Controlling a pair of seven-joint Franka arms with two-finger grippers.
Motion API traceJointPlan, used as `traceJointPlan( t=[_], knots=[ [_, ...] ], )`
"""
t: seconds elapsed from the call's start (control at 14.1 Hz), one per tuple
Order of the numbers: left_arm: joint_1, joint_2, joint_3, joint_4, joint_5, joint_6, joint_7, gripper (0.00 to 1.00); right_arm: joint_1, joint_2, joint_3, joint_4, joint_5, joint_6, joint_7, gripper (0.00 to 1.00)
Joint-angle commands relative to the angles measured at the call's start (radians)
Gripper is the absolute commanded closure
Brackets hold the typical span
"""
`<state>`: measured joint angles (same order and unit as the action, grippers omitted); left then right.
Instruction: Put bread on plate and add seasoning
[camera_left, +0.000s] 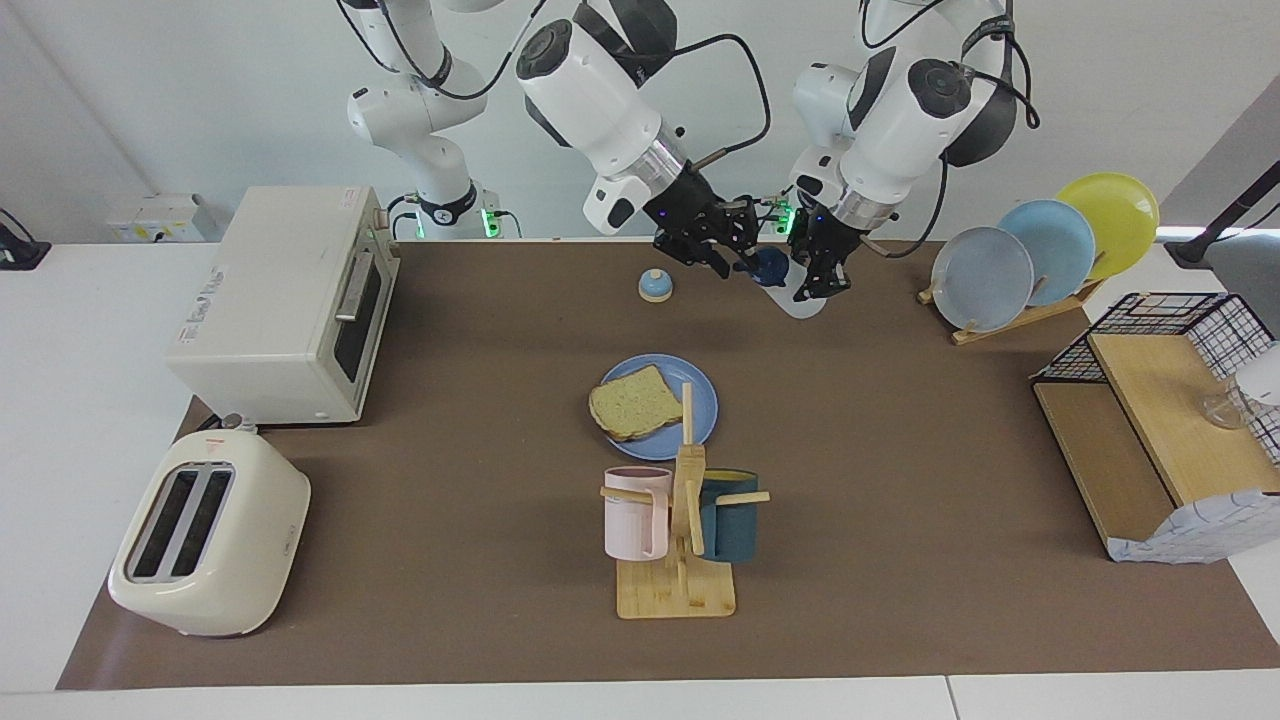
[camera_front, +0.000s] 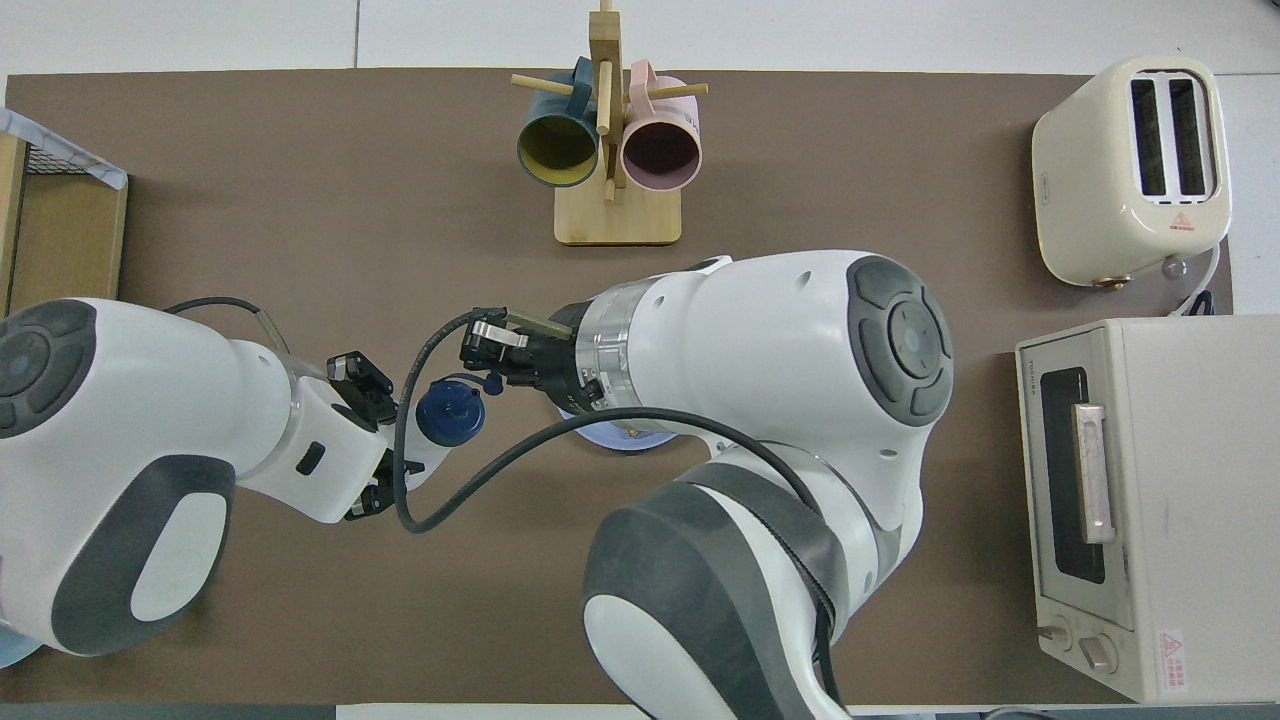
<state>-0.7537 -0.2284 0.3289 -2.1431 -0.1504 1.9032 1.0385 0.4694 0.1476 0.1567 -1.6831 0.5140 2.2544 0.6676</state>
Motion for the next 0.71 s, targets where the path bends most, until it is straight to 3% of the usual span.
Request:
traceJointPlan(
  t=[0.0, 0.28, 0.5, 0.64],
  knots=[
    [-0.018, -0.029, -0.01, -0.024, 0.005, 0.023, -0.043, 1.0, -0.087, -0.017, 0.004, -0.02, -0.148, -0.054, -0.115, 0.0],
    [-0.018, -0.025, -0.016, -0.021, 0.005, 0.033, -0.058, 1.0, -0.248, -0.022, 0.004, 0.022, -0.317, -0.292, -0.264, 0.0],
    [-0.018, -0.02, -0.019, -0.02, 0.006, 0.077, -0.089, 1.0, -0.352, -0.019, 0.004, 0.15, -0.428, -0.574, -0.275, 0.0],
    [-0.018, -0.012, -0.033, -0.017, 0.018, 0.094, -0.127, 1.0, -0.422, -0.048, -0.008, 0.168, -0.44, -0.686, -0.311, 0.0]
  ],
)
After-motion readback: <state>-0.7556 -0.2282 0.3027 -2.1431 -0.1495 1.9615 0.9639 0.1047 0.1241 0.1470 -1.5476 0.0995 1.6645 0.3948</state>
